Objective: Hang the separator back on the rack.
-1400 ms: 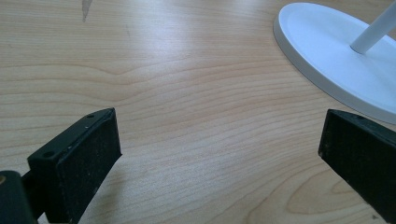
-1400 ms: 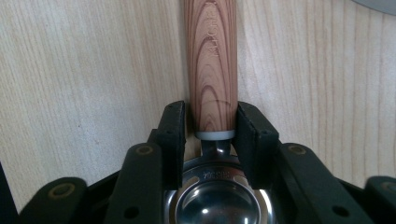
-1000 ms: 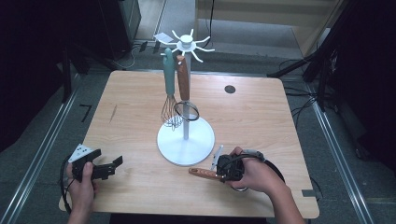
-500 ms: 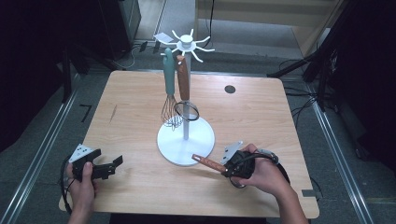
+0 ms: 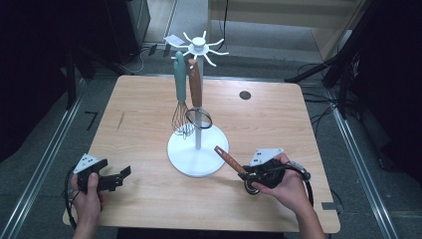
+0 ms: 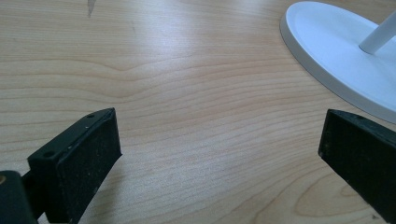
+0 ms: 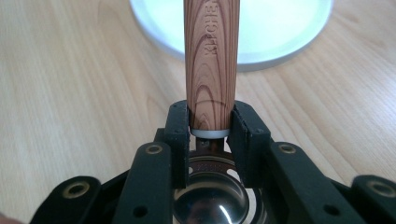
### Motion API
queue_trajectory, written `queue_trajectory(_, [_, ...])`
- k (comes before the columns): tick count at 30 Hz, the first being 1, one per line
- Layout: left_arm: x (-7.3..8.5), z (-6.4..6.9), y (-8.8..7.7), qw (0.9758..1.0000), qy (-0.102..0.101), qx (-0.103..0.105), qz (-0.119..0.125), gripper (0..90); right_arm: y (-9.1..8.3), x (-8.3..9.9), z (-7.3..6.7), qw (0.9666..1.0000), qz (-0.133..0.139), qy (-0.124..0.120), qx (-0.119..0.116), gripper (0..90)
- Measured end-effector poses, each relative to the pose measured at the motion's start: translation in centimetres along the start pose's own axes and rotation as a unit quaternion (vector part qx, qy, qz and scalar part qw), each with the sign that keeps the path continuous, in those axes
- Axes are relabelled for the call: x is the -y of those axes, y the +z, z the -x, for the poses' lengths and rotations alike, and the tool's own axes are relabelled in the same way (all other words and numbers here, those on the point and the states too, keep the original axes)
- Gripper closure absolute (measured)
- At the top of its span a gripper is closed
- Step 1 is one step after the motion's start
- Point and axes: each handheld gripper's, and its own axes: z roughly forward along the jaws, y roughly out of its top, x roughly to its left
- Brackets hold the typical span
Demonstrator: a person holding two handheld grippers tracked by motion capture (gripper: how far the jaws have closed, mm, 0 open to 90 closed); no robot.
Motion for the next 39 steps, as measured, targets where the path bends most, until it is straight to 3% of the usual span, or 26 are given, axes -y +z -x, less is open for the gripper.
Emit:
queue_trajectory(6, [0.0,0.0,0.0,1.0000,0.000,-0.001,0.001,0.0,-0.1,0.8,0.3,0.9974,0.057,0.042,0.015,71.4])
queue_trajectory(8, [0.0,0.0,0.0,1.0000,0.000,-0.001,0.001,0.0,-0.2,0.9,0.3,0.9955,0.076,0.051,0.025,71.4])
queue_trajectory(9, [0.0,0.0,0.0,1.0000,0.000,-0.002,0.001,0.0,-0.3,1.0,0.2,0.9927,0.097,0.063,0.031,71.3])
queue_trajectory(12, [0.0,0.0,0.0,1.0000,0.000,-0.002,0.002,0.0,-0.5,1.0,0.1,0.9904,0.112,0.070,0.040,71.4])
queue_trajectory(13, [0.0,0.0,0.0,1.0000,0.000,-0.003,0.003,0.0,-0.6,0.9,0.0,0.9874,0.127,0.080,0.049,71.4])
queue_trajectory(14, [0.0,0.0,0.0,1.0000,0.000,-0.003,0.003,0.0,-0.6,0.9,0.0,0.9874,0.127,0.080,0.049,71.4])
queue_trajectory(20, [0.2,0.0,0.0,0.9999,0.000,-0.004,0.009,0.0,-1.2,0.6,-0.3,0.9764,0.180,0.104,0.057,71.4])
queue_trajectory(23, [0.2,0.1,-0.1,0.9998,0.001,-0.006,0.017,0.0,-1.6,0.4,-0.5,0.9693,0.207,0.115,0.065,71.4])
queue_trajectory(28, [0.2,0.1,-0.2,0.9996,0.001,-0.010,0.026,0.0,-2.2,-0.1,-0.8,0.9617,0.234,0.123,0.074,71.4])
queue_trajectory(39, [0.3,0.2,-0.2,0.9996,0.003,-0.011,0.025,0.0,-2.9,-1.1,-1.4,0.9533,0.263,0.126,0.079,71.3])
